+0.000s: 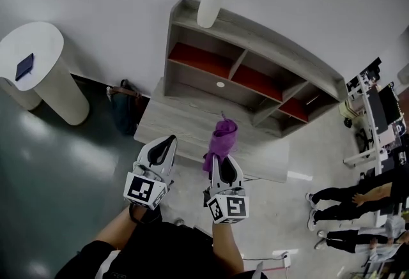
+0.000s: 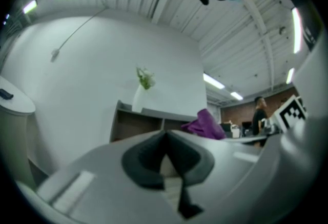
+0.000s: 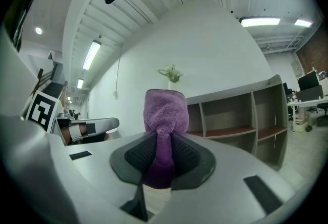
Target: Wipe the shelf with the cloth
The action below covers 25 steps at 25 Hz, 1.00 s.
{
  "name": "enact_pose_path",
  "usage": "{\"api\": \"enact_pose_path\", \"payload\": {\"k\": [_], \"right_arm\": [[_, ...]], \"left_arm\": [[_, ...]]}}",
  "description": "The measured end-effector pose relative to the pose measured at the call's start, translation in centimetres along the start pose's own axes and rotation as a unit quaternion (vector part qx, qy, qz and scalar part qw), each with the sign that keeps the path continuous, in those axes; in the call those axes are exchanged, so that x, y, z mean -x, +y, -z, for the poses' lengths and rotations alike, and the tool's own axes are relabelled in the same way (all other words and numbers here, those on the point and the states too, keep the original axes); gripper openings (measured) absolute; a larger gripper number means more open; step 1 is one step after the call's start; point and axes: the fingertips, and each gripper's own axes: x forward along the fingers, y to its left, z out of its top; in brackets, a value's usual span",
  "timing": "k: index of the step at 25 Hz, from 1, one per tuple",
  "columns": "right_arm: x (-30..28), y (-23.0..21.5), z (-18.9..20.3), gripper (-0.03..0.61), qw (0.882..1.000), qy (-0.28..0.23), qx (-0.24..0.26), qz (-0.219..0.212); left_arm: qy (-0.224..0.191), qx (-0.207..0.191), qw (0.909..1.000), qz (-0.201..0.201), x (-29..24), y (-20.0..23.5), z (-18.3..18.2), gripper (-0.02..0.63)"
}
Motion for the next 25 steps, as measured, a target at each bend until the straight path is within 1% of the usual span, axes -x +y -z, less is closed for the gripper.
{"api": "enact_pose_path", "payload": {"k": [7,12,16,20,25], "right_arm": [[-6.8,1.7,0.5,0.071,0.999,0.013,-0.003,0.034],[-9.9,2.2,0.5,0.071,0.998,0.013,-0.001,0.058],[-11.6,1.8,0.5,0.071,0.997,0.018,0.000,0.071],[-13.1,0.3,0.4,0.071,0.996,0.025,0.002,0.081],[-16.1,-3.0,0.8,0.071,0.996,0.034,0.000,0.078]], "left_arm": [[0.009,0.017,0.9996,0.023,-2.4,6.8,0.3,0.002],[0.012,0.014,0.9990,0.040,-4.2,9.9,0.1,0.002],[0.014,0.021,0.9985,0.048,-5.6,10.9,0.4,0.002],[0.018,0.018,0.9981,0.056,-7.3,10.9,0.6,0.002],[0.006,0.029,0.9986,0.043,-10.6,11.4,1.2,0.002]]}}
